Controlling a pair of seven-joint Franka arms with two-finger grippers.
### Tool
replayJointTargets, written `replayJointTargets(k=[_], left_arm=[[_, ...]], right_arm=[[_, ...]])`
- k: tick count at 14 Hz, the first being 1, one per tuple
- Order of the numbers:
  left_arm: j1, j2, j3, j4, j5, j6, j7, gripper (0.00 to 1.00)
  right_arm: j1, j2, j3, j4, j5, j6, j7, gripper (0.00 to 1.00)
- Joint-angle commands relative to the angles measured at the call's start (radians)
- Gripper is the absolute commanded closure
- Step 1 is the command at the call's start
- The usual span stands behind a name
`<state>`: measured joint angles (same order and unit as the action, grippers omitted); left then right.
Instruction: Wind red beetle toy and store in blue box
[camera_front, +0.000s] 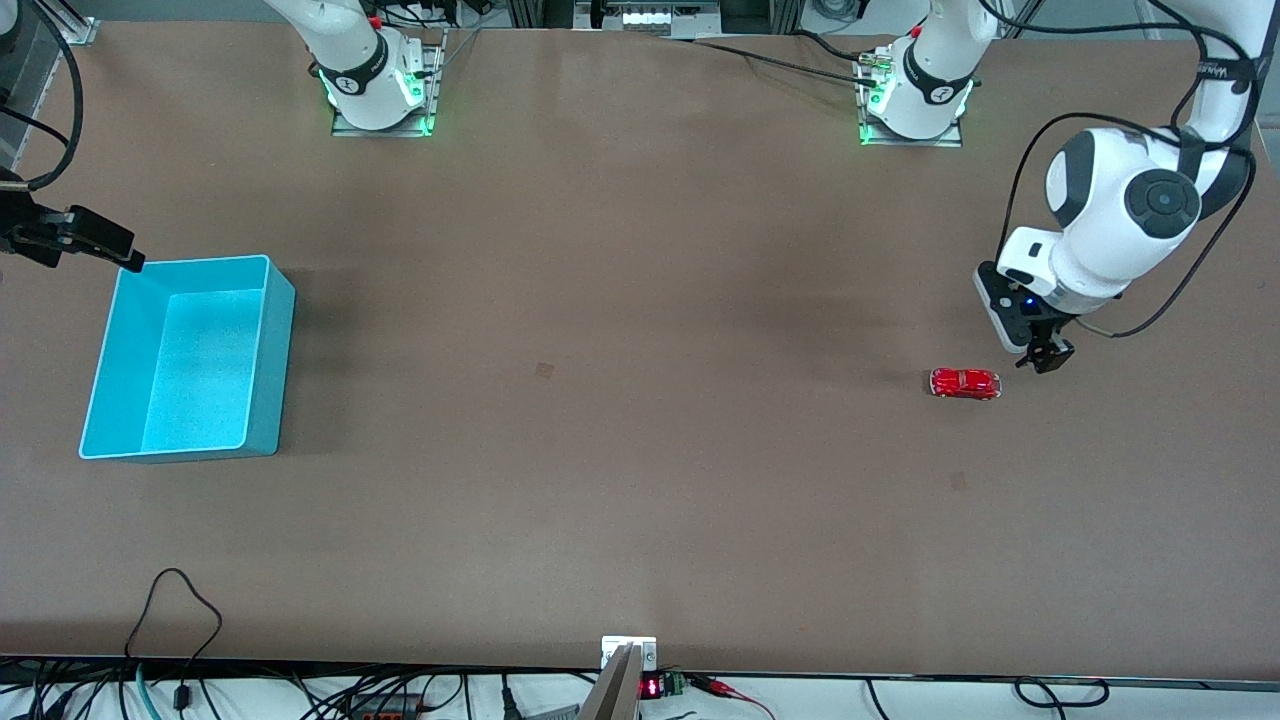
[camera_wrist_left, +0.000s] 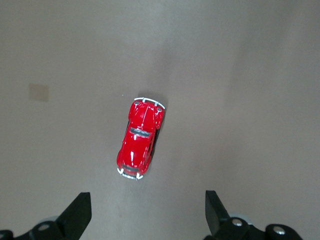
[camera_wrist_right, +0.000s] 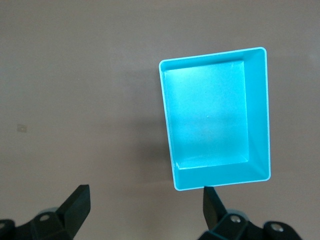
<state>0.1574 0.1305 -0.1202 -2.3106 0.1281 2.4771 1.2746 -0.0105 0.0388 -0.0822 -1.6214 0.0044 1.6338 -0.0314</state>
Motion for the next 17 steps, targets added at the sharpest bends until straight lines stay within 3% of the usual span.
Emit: replayJointTargets(k=[1,9,12,17], left_arm=[[0.010,0.069,-0.007,0.011,0.022,0.052,0.045,0.00],[0.013,0.224,-0.007,0.023,0.022,0.241,0.126,0.00],[0.018,0.233,-0.007,0.036,0.022,0.249,0.134,0.01],[0.024,0.251,-0.006,0.048,0.022,0.249,0.195,0.14]], right_arm=[[-0.003,0.007,0.002,0.009,-0.001,0.003,0.013,0.00],[-0.003,0.009,0.002,0.009,-0.001,0.003,0.013,0.00],[-0.003,0.009,0.002,0.009,-0.001,0.003,0.013,0.00],[-0.003,0.009,0.002,0.009,-0.006,0.008,0.013,0.00]])
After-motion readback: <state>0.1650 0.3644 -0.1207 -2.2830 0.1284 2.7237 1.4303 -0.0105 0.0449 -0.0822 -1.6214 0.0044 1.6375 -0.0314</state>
